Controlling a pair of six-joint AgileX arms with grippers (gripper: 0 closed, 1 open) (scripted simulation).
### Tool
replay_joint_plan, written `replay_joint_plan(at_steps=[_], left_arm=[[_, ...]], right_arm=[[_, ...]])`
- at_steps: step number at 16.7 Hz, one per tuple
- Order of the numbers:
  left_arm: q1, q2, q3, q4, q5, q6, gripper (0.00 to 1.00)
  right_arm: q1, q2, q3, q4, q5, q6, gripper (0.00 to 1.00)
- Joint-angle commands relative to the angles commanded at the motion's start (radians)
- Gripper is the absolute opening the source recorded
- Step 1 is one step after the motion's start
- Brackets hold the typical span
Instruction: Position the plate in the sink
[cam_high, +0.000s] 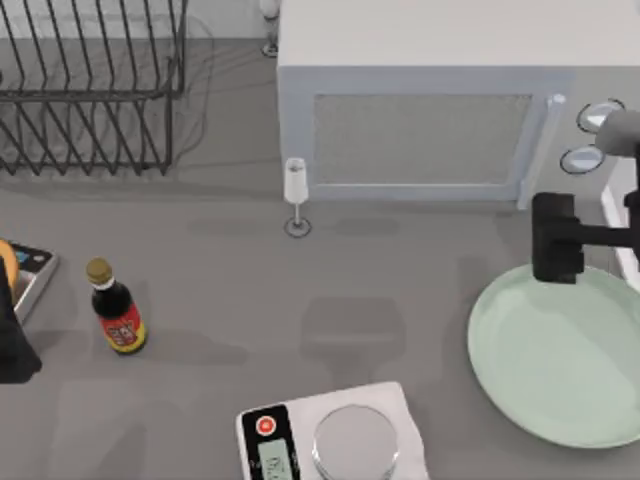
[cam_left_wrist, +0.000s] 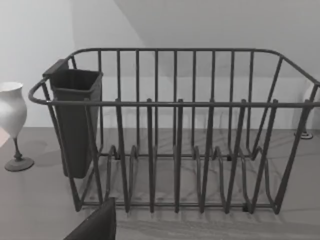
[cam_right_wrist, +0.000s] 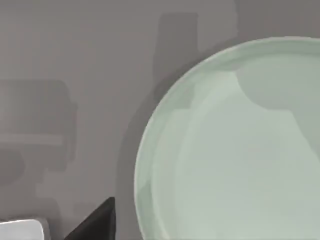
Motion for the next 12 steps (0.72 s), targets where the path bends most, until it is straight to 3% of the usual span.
replay_joint_plan(at_steps=[6, 12], left_arm=[[0.000, 0.000, 0.000, 0.000, 0.000, 0.000, 1.00], [0.000, 0.000, 0.000, 0.000, 0.000, 0.000, 1.00]], right_arm=[[0.135, 0.460, 0.322, -0.255, 0.000, 0.138, 1.00], [0.170, 0.571, 0.404, -0.321, 0.000, 0.174, 1.00]])
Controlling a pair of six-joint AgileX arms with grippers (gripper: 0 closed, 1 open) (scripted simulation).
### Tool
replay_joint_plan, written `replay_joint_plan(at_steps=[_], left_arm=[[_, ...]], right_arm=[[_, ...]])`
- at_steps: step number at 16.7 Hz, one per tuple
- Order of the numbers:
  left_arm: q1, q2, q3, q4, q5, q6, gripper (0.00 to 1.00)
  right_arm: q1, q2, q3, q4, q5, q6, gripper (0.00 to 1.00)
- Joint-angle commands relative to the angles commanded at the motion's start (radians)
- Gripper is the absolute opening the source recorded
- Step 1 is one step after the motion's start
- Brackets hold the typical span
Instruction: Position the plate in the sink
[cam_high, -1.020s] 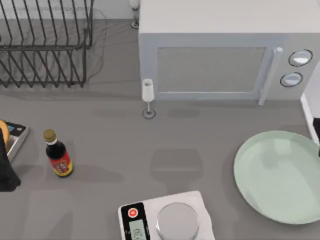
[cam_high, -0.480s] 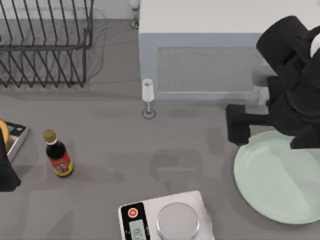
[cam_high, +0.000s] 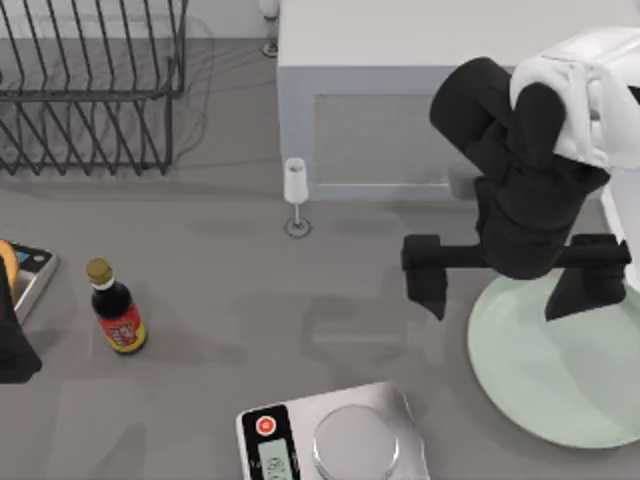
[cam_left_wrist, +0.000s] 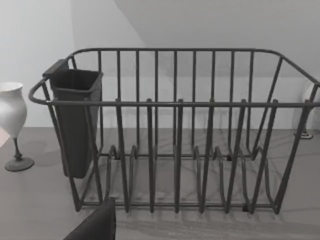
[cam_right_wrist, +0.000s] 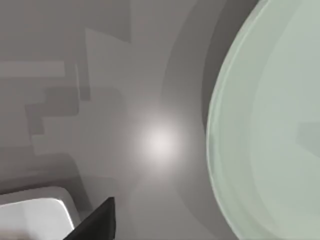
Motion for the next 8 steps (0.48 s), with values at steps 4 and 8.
replay_joint_plan(at_steps=[4, 8], left_arm=[[0.000, 0.000, 0.000, 0.000, 0.000, 0.000, 1.00], [0.000, 0.000, 0.000, 0.000, 0.000, 0.000, 1.00]], right_arm=[[-0.005, -0.001, -0.005, 0.005, 0.000, -0.001, 1.00], [-0.003, 0.050, -0.071, 0.118, 0.000, 0.000, 1.00]])
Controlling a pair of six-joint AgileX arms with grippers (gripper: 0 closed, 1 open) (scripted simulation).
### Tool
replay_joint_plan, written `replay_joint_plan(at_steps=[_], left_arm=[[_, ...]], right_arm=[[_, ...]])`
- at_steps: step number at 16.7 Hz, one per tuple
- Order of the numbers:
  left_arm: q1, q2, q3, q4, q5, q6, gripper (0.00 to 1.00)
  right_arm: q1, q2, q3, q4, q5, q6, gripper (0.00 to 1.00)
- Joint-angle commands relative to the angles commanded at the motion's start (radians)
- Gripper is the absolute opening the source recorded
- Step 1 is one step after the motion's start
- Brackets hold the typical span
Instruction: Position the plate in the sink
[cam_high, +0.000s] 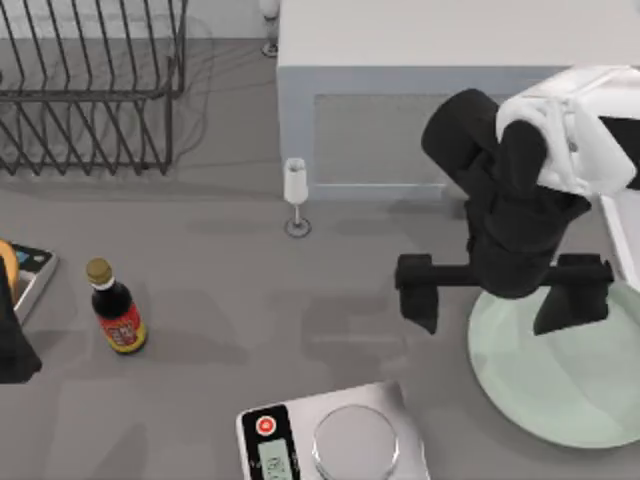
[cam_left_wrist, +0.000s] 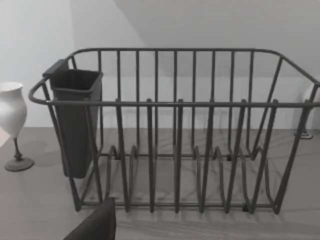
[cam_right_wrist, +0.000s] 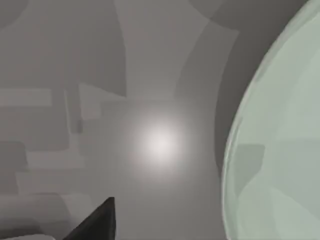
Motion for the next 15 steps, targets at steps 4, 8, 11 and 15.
replay_joint_plan(at_steps=[4, 8, 11, 15], left_arm=[[0.000, 0.000, 0.000, 0.000, 0.000, 0.000, 1.00], [0.000, 0.000, 0.000, 0.000, 0.000, 0.000, 1.00], [0.000, 0.000, 0.000, 0.000, 0.000, 0.000, 1.00], [0.000, 0.000, 0.000, 0.000, 0.000, 0.000, 1.00]], right_arm=[[0.000, 0.079, -0.098, 0.195, 0.002, 0.003, 1.00], [0.005, 0.116, -0.144, 0.262, 0.001, 0.004, 1.00], [0.005, 0.116, -0.144, 0.262, 0.001, 0.004, 1.00], [0.005, 0.116, -0.144, 0.262, 0.001, 0.004, 0.70]])
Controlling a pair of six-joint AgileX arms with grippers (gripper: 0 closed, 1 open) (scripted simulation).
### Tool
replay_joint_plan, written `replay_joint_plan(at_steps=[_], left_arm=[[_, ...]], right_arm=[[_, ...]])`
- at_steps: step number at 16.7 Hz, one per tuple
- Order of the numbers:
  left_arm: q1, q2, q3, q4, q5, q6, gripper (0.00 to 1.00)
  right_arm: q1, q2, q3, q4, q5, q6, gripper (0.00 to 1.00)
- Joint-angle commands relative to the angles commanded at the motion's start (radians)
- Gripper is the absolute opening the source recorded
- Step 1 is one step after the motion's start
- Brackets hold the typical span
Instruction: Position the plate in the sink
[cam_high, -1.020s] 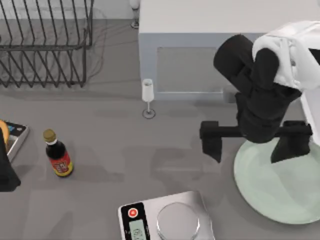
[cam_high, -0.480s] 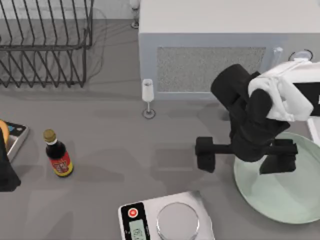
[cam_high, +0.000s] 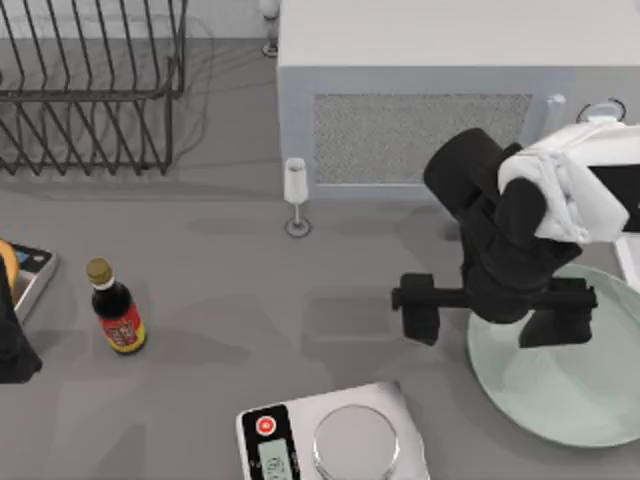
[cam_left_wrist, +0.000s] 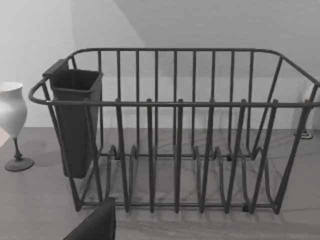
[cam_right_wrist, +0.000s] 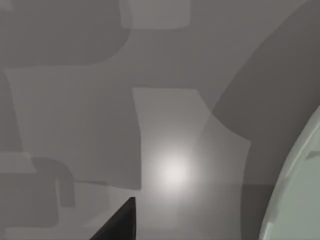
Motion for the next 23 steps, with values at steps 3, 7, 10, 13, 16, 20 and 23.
replay_joint_plan(at_steps=[3, 7, 10, 13, 16, 20, 23], left_arm=[[0.000, 0.000, 0.000, 0.000, 0.000, 0.000, 1.00], [0.000, 0.000, 0.000, 0.000, 0.000, 0.000, 1.00], [0.000, 0.000, 0.000, 0.000, 0.000, 0.000, 1.00], [0.000, 0.000, 0.000, 0.000, 0.000, 0.000, 1.00], [0.000, 0.000, 0.000, 0.000, 0.000, 0.000, 1.00], [0.000, 0.000, 0.000, 0.000, 0.000, 0.000, 1.00], [0.000, 0.000, 0.000, 0.000, 0.000, 0.000, 1.00]], right_arm=[[0.000, 0.000, 0.000, 0.000, 0.000, 0.000, 0.47], [0.000, 0.000, 0.000, 0.000, 0.000, 0.000, 0.17], [0.000, 0.000, 0.000, 0.000, 0.000, 0.000, 0.00], [0.000, 0.000, 0.000, 0.000, 0.000, 0.000, 0.00], [0.000, 0.000, 0.000, 0.000, 0.000, 0.000, 0.00], [-0.014, -0.095, 0.020, -0.019, 0.019, -0.008, 0.00], [-0.001, -0.086, 0.117, -0.118, 0.017, -0.007, 0.00]])
